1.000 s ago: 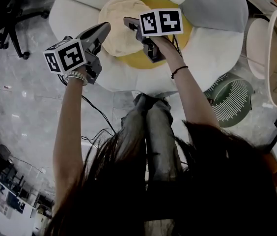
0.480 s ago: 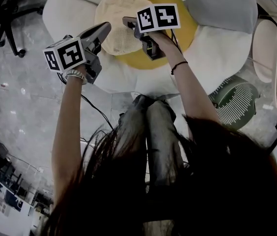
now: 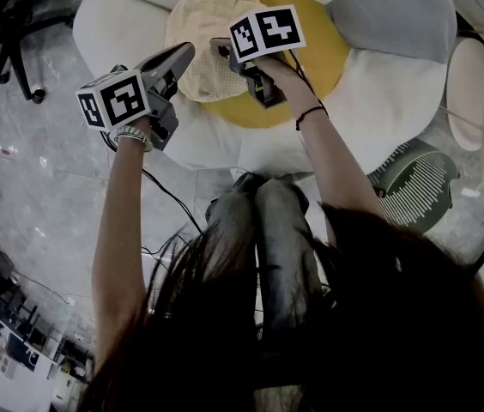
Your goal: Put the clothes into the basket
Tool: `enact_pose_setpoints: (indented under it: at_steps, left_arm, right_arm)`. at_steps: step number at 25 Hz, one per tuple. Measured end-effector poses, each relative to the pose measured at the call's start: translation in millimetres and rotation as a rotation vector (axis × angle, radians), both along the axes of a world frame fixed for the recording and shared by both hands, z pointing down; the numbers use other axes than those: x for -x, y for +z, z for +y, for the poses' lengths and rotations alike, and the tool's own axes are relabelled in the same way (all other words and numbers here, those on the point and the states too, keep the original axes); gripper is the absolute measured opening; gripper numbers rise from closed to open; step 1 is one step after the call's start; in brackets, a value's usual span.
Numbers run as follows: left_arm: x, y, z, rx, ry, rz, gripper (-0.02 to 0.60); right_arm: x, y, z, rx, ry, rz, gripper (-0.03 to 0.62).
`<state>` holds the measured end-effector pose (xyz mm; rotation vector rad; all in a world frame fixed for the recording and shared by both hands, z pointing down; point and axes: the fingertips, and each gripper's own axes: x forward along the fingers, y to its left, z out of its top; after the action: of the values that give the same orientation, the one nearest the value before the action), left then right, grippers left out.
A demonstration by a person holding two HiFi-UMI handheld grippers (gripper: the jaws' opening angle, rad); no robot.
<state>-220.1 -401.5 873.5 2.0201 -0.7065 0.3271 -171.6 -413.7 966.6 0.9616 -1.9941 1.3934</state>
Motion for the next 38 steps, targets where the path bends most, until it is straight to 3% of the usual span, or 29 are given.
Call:
enact_pose_setpoints:
  at_steps: [12,18,27,38]
  left_arm:
    - [5,43,6,0.017,0.004,-0.013,0.011]
    - [8,56,11,0.03,0.015,-0.038,0.011]
    - [8,38,25,0.059,-0.024,-0.005,0.011]
    - [5,-25,46,0.073,-0.041,-0.001,0.011]
  right_arm:
    - [20,38,-4,0.019,-0.16,0.096,0.206]
    - [19,49,-4,-0.036,-0.234,0.205,0.122]
    - [10,27,4,-0.001,-0.083,0.126,0.089]
    - [-2,-61,14,-0.061,0.023,0.026,0.086]
